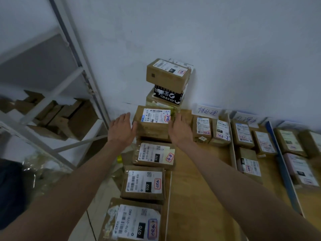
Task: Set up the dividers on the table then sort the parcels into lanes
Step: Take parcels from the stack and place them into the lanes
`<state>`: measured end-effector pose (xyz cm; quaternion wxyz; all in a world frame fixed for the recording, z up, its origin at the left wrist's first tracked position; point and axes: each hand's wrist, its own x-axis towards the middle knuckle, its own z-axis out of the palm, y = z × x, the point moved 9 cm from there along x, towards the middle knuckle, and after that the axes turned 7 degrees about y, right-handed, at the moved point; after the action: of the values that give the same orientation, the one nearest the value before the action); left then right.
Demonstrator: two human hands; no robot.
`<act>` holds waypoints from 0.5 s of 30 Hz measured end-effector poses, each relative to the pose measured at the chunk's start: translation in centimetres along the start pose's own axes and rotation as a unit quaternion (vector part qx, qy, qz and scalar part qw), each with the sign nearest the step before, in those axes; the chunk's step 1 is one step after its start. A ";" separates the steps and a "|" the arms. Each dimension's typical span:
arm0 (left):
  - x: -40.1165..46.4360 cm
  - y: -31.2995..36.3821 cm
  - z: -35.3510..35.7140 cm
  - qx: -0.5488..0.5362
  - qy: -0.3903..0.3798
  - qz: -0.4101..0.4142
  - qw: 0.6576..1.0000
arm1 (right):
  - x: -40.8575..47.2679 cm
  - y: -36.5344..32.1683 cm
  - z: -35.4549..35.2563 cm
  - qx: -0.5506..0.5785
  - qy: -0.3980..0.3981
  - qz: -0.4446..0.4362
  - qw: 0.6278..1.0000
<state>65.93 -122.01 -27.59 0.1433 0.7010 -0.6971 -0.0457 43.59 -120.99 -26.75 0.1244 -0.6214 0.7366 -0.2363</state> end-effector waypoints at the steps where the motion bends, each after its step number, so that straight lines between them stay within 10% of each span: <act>1: 0.3 0.2 0.2 -0.006 -0.005 -0.002 1.000 | 0.4 -0.1 0.3 0.013 -0.007 0.009 1.000; 15: 0.1 0.9 3.7 -0.189 -0.078 -0.049 0.978 | 0.8 0.7 4.8 0.132 -0.091 0.132 0.978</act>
<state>64.11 -122.58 -30.83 0.2163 0.6889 -0.6494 -0.2385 45.16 -122.63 -31.14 0.3025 -0.5157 0.7598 -0.2555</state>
